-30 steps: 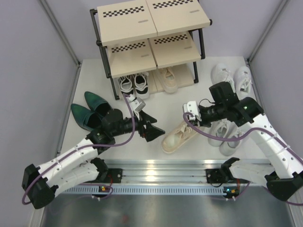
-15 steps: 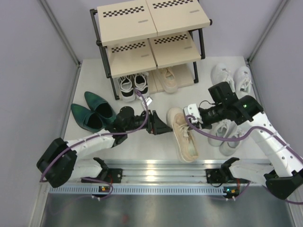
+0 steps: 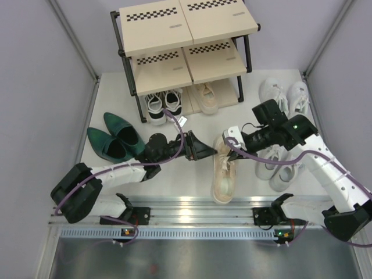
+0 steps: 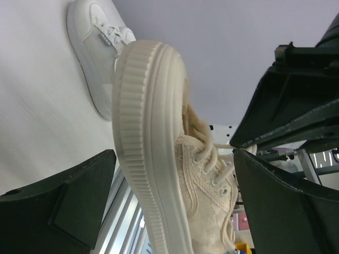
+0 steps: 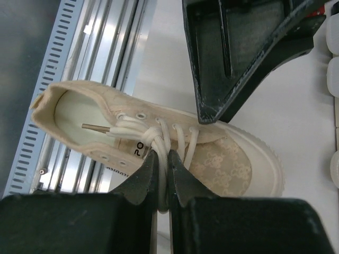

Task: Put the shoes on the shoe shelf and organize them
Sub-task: Place the shoe at the shoe shelf.

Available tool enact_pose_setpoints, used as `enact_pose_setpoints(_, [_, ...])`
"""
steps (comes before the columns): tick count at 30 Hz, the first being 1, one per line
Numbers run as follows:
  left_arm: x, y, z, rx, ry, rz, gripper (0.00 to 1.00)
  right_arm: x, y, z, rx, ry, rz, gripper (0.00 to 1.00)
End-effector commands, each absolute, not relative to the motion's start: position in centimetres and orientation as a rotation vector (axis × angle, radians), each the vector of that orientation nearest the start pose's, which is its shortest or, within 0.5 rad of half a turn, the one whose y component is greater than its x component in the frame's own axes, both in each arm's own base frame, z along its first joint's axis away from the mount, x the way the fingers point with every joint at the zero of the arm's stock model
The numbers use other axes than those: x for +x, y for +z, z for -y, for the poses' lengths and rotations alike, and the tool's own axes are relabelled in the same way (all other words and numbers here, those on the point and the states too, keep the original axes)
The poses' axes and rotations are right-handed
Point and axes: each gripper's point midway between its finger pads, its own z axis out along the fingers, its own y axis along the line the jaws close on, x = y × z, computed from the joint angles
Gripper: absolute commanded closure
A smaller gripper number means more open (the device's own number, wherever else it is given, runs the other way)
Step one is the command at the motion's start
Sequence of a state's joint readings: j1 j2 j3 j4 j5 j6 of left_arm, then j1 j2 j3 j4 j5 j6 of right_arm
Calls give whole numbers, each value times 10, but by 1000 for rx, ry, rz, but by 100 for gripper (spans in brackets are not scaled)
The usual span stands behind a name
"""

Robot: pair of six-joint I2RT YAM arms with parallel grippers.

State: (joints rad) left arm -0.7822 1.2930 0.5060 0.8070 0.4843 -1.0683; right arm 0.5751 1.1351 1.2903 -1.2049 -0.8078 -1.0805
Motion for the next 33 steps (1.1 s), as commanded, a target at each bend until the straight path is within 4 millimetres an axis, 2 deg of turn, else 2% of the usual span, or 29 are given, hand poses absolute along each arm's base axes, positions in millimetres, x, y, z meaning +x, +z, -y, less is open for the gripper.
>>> enact_pose_setpoints(1, [197, 226, 362, 159, -1789, -1840, 2, 136, 275, -229, -1869, 875, -1229, 100])
enact_pose_setpoints(5, [200, 193, 373, 126, -1781, -1947, 2, 135, 278, -227, -1869, 864, -1224, 100])
enact_pose_setpoints(9, [191, 199, 376, 124, -1903, -1887, 2, 134, 275, -226, -1869, 864, -1230, 100])
enact_pose_setpoints(10, [187, 211, 376, 151, -1958, -1818, 2, 133, 274, -226, -1869, 864, -1231, 100])
enact_pose_setpoints(12, [183, 218, 377, 142, -2032, -1779, 1, 133, 273, -226, -1869, 865, -1233, 100])
enact_pose_setpoints(14, [179, 217, 380, 154, -2074, -1796, 2, 134, 273, -226, -1869, 865, -1233, 100])
enact_pose_setpoints(23, [164, 233, 386, 241, -2143, -1767, 2, 135, 275, -226, -1868, 857, -1234, 100])
enact_pose_setpoints(28, [161, 235, 387, 266, -2161, -1771, 2, 136, 279, -224, -1872, 832, -1231, 100])
enact_pose_setpoints(33, [161, 216, 390, 262, -2149, -1833, 2, 134, 287, -222, -1877, 823, -1218, 100])
